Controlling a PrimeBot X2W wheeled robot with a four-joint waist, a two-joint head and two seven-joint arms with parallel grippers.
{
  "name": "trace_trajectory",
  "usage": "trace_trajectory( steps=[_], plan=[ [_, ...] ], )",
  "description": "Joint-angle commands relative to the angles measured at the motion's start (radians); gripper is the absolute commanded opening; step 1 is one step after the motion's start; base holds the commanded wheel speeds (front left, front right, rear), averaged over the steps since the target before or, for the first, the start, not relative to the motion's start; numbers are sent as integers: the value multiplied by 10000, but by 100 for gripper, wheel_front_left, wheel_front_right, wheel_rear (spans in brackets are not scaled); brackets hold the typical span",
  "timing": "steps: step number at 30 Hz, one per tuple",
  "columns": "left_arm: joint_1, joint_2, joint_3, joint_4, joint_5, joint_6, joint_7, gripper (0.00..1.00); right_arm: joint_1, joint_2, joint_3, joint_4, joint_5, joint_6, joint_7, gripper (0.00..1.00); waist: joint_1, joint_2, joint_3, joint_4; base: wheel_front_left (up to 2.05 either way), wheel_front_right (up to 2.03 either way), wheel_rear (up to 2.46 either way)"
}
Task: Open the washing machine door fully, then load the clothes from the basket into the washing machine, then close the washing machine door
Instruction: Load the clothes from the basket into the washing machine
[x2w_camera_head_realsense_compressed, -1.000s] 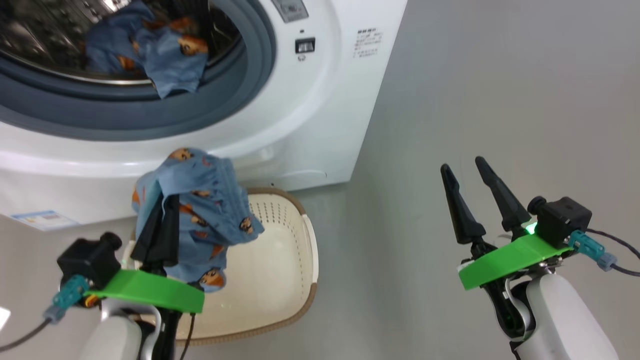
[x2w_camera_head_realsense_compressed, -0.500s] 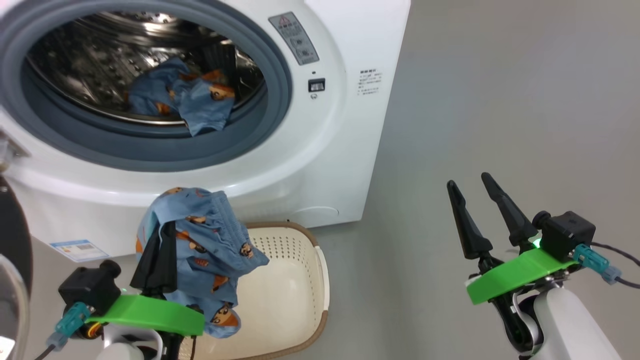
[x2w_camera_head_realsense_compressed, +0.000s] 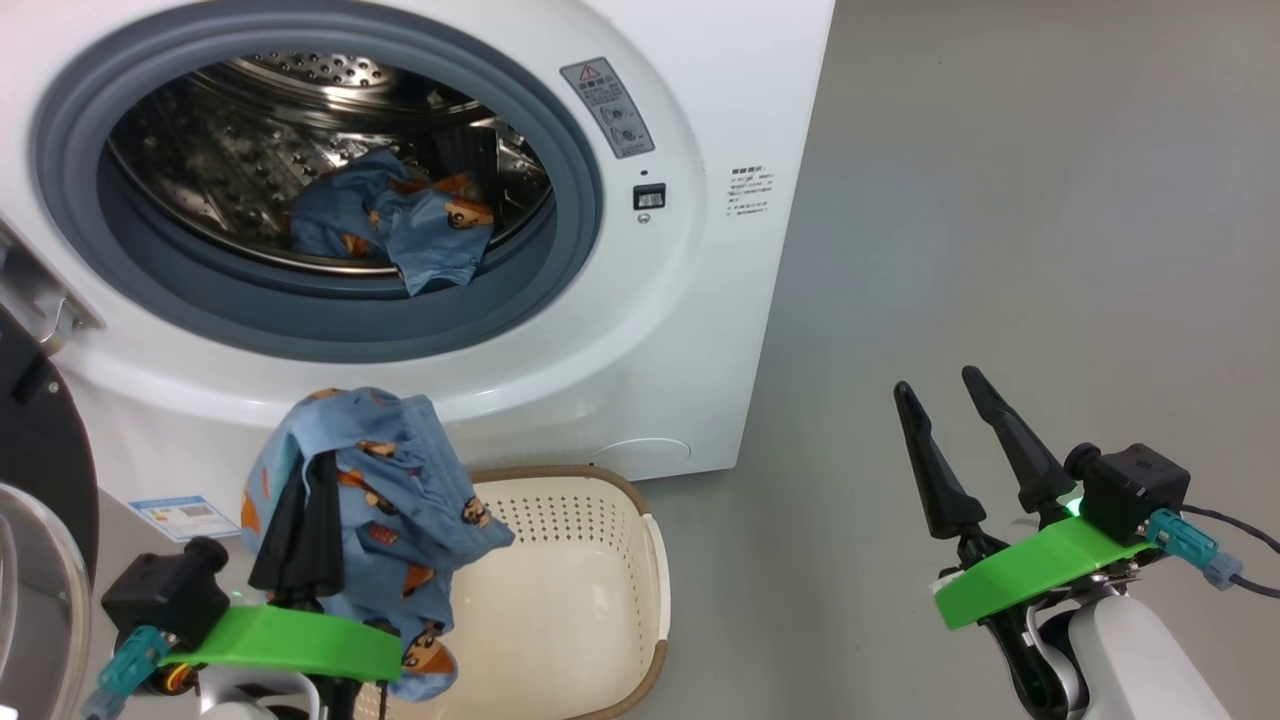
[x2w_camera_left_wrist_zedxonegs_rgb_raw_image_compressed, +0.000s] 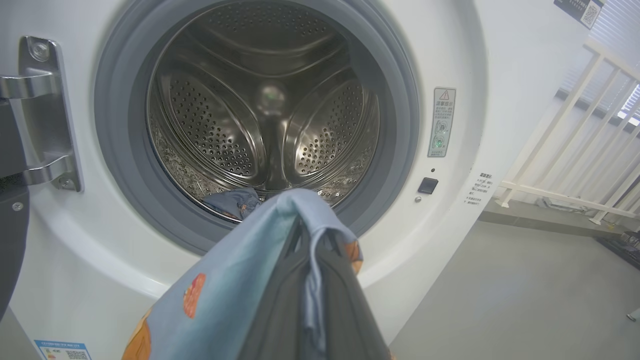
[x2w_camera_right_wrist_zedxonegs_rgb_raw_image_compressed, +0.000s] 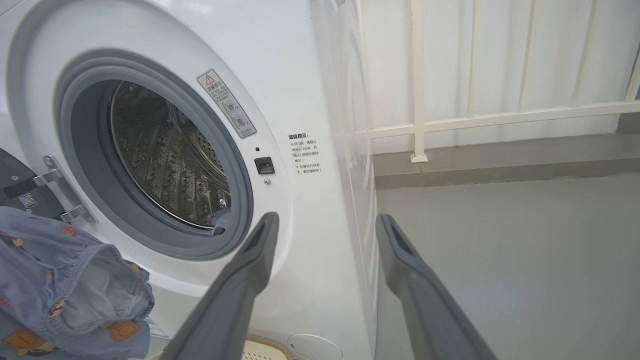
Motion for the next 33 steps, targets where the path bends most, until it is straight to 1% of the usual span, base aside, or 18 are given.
trace_trajectory(
  steps=[1,9,17,19,22,33],
  plan=[
    [-143,78,376,-350,150,-72,-64,0,126,25,210,-283,49,16,-48,100,0,0,-7,14,0,0,0],
    [-1042,215,458,-153,598,-260,-64,0,92,8,336,-302,130,16,-48,100,0,0,110,-41,0,0,0],
    [-2530,406,621,681,808,-340,-64,0,35,-13,501,-254,187,16,-48,100,0,0,255,-293,0,0,0],
    [-2969,548,650,1162,1000,-278,-64,0,10,-12,546,-245,191,16,-48,100,0,0,346,-404,0,0,0],
    [-3677,597,755,2073,892,-256,-28,0,-81,-63,593,-254,230,16,-48,100,0,0,572,-599,0,0,0],
    [-6754,1070,875,5698,688,-430,-54,0,-623,15,1030,-525,257,16,-48,100,0,0,1928,-1360,0,0,0]
  ],
)
